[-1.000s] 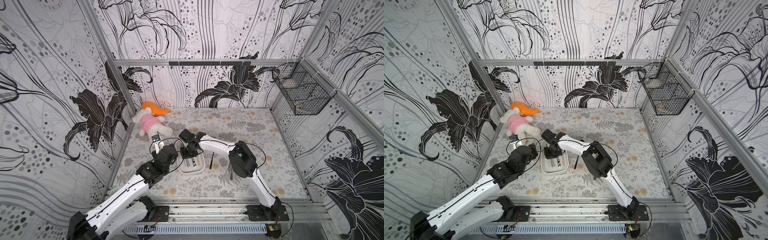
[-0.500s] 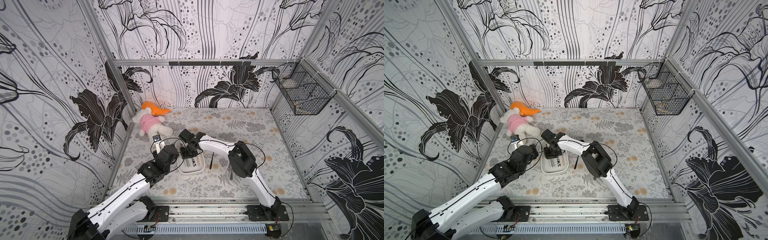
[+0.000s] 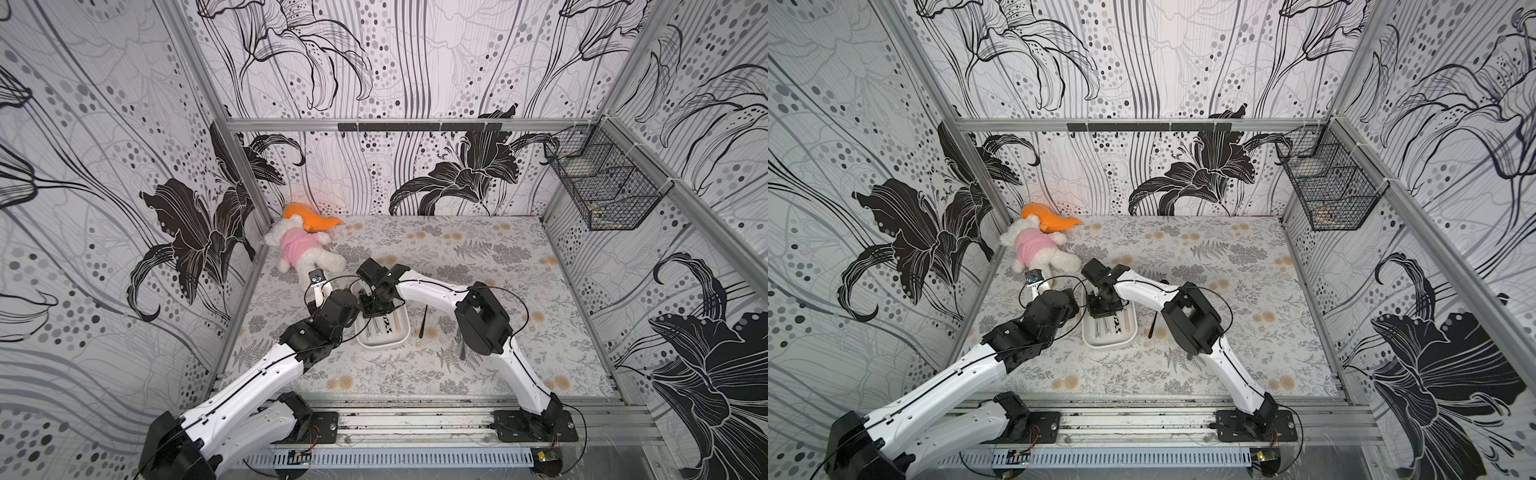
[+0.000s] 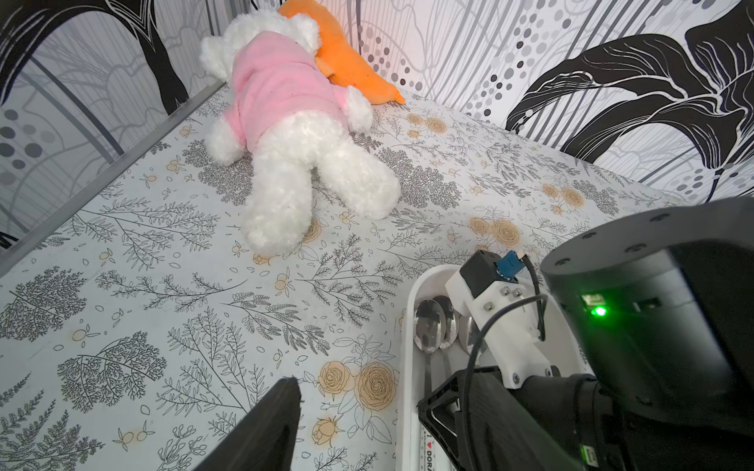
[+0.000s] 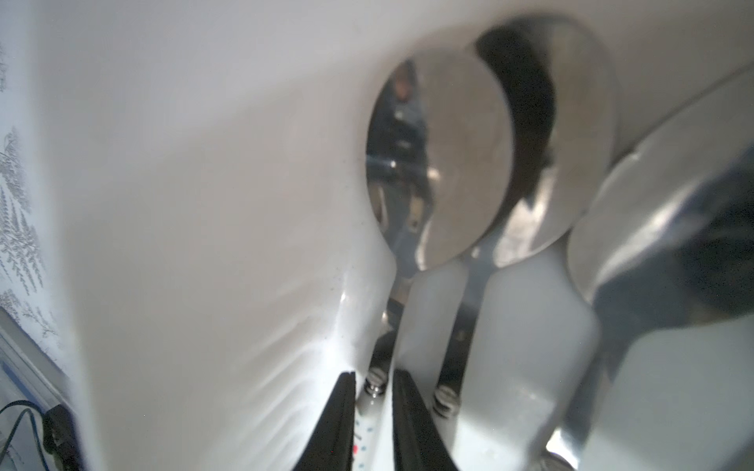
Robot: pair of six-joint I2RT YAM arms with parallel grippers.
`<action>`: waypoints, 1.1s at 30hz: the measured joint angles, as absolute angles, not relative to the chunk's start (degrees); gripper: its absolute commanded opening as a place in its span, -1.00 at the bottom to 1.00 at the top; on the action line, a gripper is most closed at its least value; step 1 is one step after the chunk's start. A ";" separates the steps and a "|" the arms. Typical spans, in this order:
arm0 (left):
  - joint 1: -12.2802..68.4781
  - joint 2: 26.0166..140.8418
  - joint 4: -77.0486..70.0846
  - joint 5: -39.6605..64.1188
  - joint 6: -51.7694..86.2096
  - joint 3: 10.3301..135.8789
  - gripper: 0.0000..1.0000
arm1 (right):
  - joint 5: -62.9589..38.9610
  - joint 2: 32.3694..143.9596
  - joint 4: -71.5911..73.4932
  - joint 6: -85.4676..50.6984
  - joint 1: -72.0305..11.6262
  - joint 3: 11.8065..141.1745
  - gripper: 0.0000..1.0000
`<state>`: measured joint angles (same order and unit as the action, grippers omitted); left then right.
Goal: Put the spoon into the storage box
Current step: Place the spoon in the storage box, then pick up the spoon from the center of the board.
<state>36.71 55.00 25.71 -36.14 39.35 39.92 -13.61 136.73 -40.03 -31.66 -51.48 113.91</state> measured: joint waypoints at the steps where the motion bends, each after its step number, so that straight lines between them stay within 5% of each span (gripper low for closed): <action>1: 36.71 55.00 25.71 -36.10 39.38 39.92 0.43 | -13.80 136.73 -40.03 -31.66 -51.48 113.91 -0.56; 16: 36.71 53.60 25.98 -35.38 39.42 40.03 0.43 | -14.06 133.38 -36.53 -30.37 -50.87 110.28 -0.48; 25: 36.71 55.75 27.49 -33.82 37.78 44.53 0.42 | -12.97 118.91 -29.65 -28.38 -45.54 97.78 -0.48; 33: 40.38 67.40 26.98 -28.82 36.05 53.95 0.35 | -8.45 103.42 -22.63 -28.18 -32.16 78.74 -0.48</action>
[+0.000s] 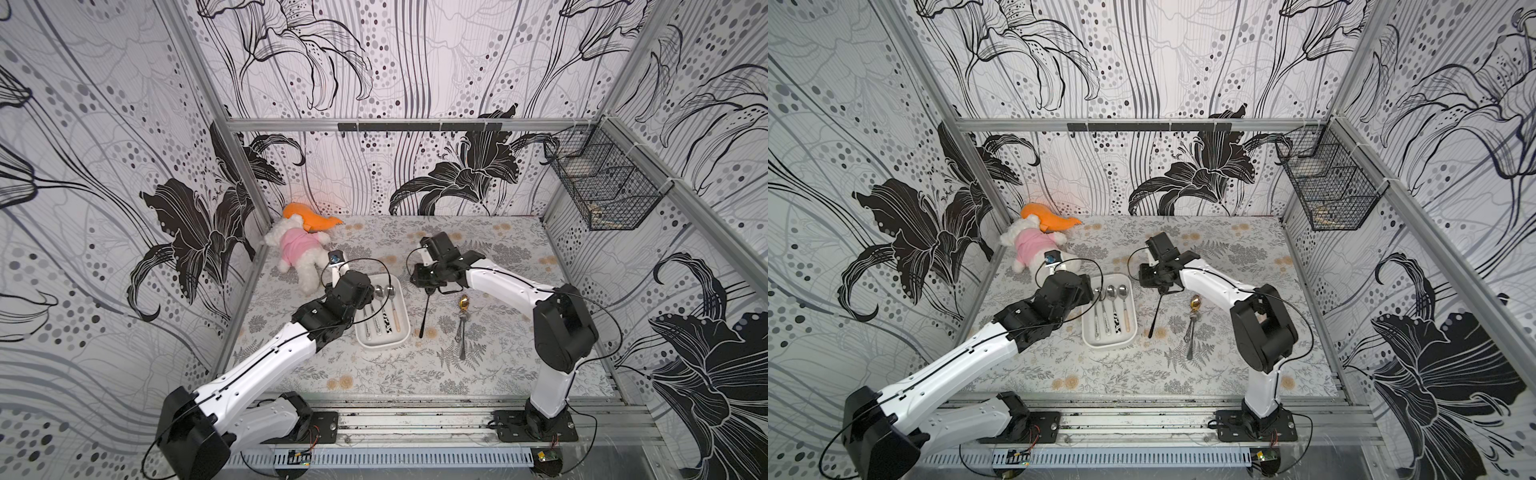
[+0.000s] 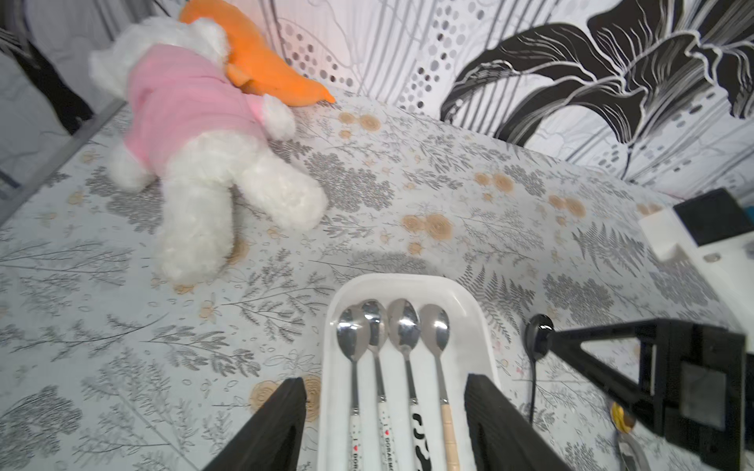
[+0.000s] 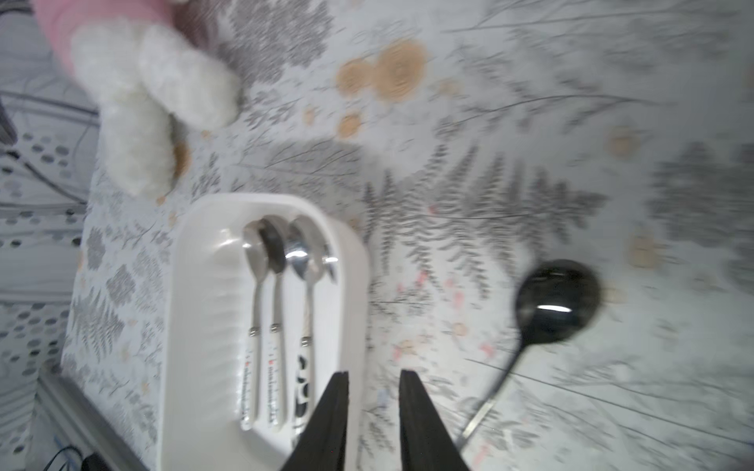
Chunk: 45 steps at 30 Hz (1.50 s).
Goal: Put the spoon into the storage box
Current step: Pick up the spoon from the center of the board.
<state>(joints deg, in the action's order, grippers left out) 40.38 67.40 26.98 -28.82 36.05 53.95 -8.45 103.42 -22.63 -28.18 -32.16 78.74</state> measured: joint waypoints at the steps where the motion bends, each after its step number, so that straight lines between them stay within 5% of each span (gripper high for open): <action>1: 41.95 70.04 27.18 -28.53 36.05 55.77 0.34 | -7.33 101.84 -21.78 -28.18 -30.13 76.66 -0.48; 11: 51.79 100.64 28.01 -23.57 36.23 79.46 0.27 | 3.66 90.45 -17.52 -29.61 -17.45 59.81 -0.54; 20: 52.01 120.68 30.59 -17.54 36.16 90.08 0.19 | 9.06 86.17 -15.40 -30.63 -16.75 53.71 -0.56; 36: 49.89 125.60 33.12 -16.56 36.10 92.71 -0.04 | 8.78 86.19 -13.02 -30.65 -16.67 53.43 -0.58; 45: 49.39 126.06 31.92 -15.31 35.81 91.66 -0.47 | 8.56 86.21 -12.80 -30.63 -16.67 53.43 -0.58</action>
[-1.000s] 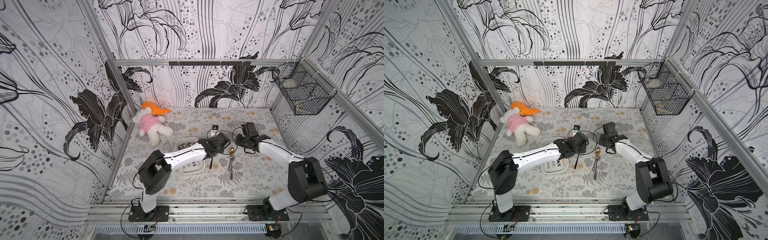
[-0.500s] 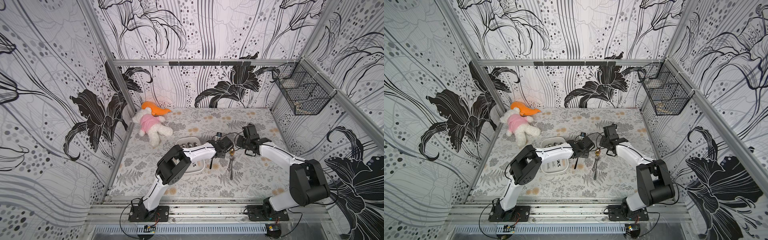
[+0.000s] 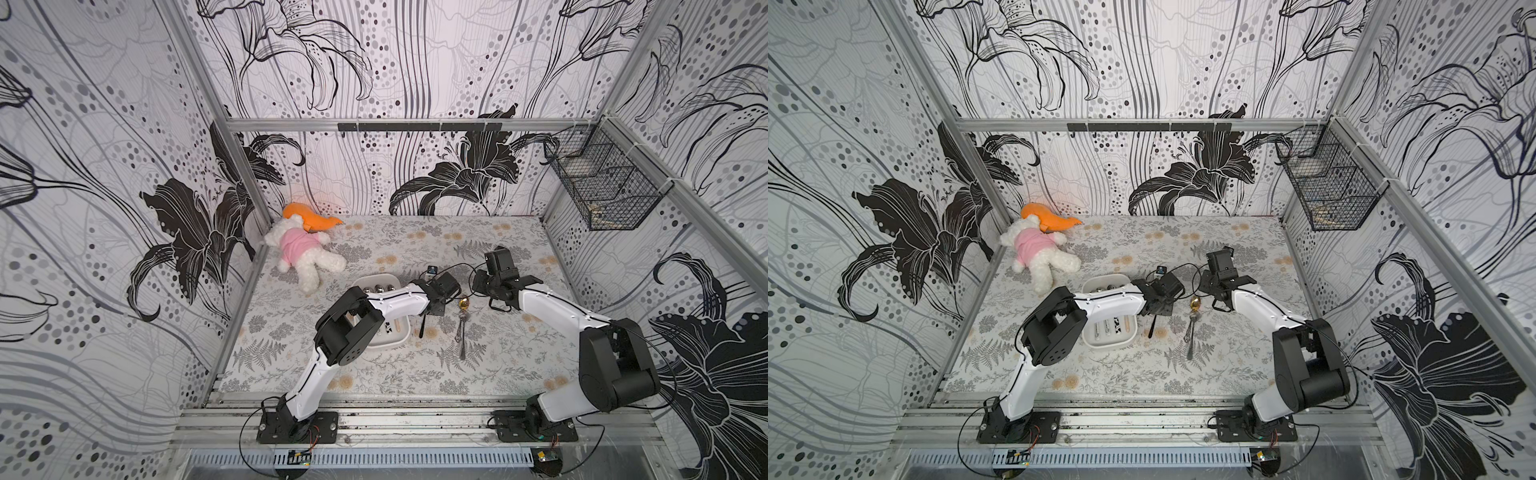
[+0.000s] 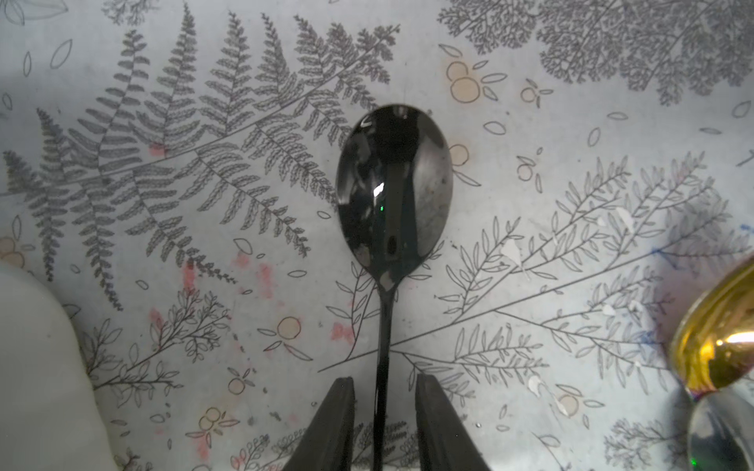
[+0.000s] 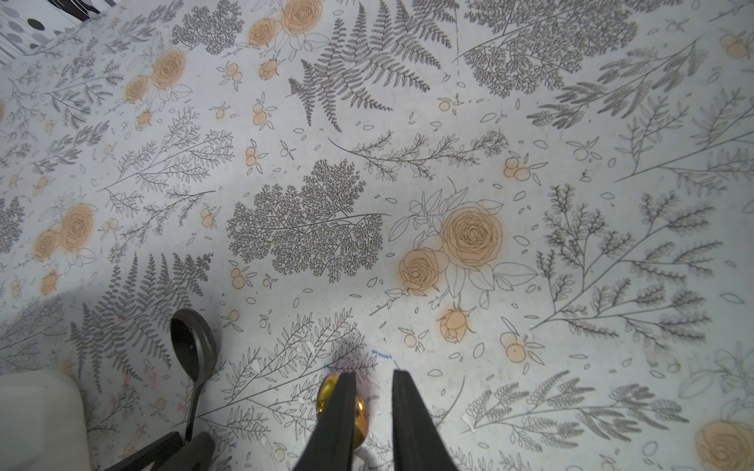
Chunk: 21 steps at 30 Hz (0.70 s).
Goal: Put the spoon into the storage box
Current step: Pick up the spoon from the center of the board.
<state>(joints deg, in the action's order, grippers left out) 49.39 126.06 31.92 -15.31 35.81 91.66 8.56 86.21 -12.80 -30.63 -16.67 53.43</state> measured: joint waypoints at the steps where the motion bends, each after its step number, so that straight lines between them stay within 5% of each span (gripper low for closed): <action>1: 49.39 126.10 31.70 -15.25 35.77 91.66 -0.53 | 8.56 86.21 -12.78 -30.63 -16.67 53.43 -0.58; 9: 48.73 126.13 29.26 -15.40 35.44 90.74 -1.00 | 7.88 86.21 -12.36 -30.63 -16.62 53.43 -0.58; 21: 48.05 124.51 26.04 -15.49 35.09 88.12 -1.00 | 6.87 86.19 -10.57 -30.63 -16.56 52.60 -0.58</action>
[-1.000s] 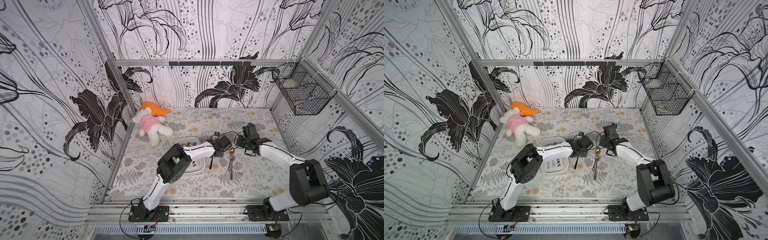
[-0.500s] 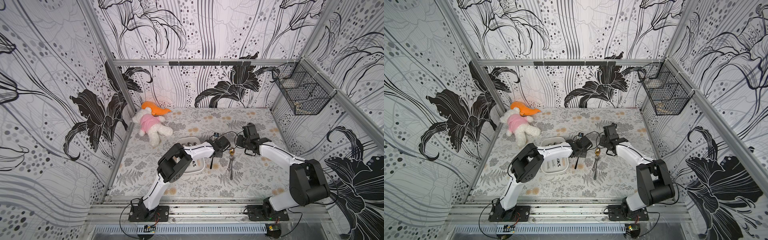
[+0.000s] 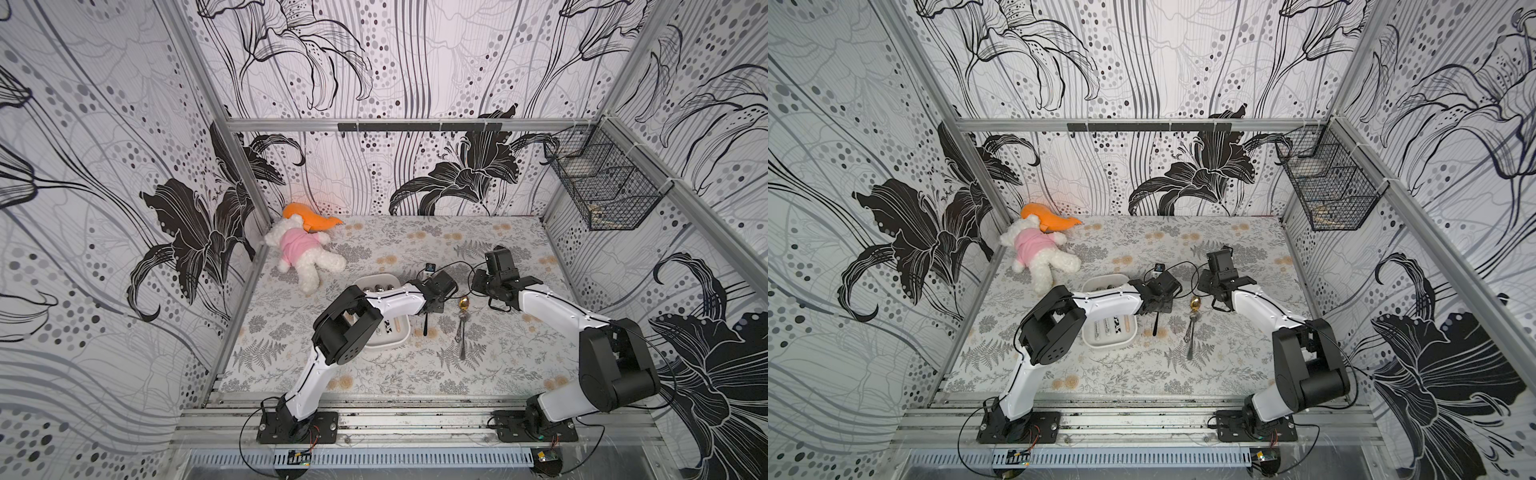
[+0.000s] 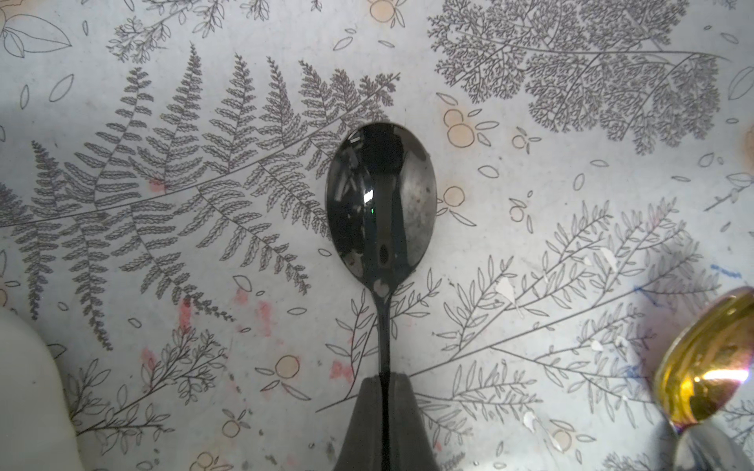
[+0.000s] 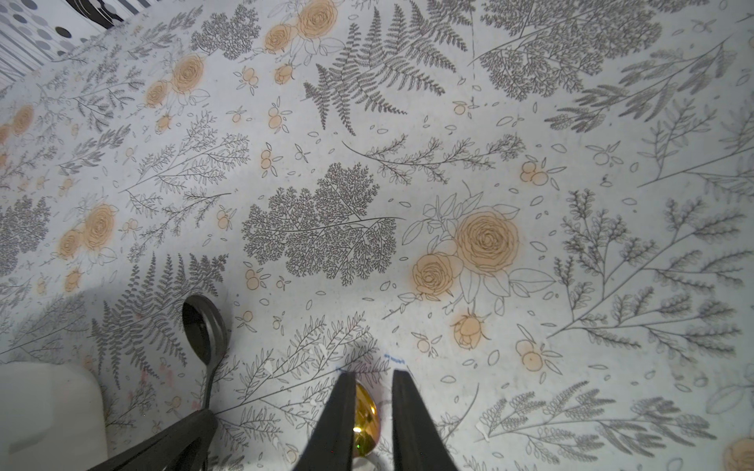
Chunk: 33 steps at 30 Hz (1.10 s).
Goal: Put the spoon into the storage box
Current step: Pick up the spoon from the center of the board, then place the spoon in the storage box.
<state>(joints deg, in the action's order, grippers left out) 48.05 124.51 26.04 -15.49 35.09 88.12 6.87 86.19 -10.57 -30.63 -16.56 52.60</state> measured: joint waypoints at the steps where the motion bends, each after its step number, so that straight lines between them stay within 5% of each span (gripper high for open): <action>1: 48.05 123.98 26.04 -15.55 35.11 87.50 -1.00 | 6.87 86.19 -10.37 -30.63 -16.56 52.36 -0.58; 24: 48.23 110.69 28.25 -22.96 35.24 84.99 -1.00 | 8.67 85.73 -8.91 -30.83 -15.70 51.09 -0.58; 33: 43.94 93.84 29.74 -24.69 37.56 73.12 -1.00 | 8.56 85.73 -8.16 -30.85 -15.70 50.70 -0.58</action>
<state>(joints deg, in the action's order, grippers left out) 43.94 93.84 29.74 -24.69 37.56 73.12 8.56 85.73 -8.16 -30.85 -15.70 50.70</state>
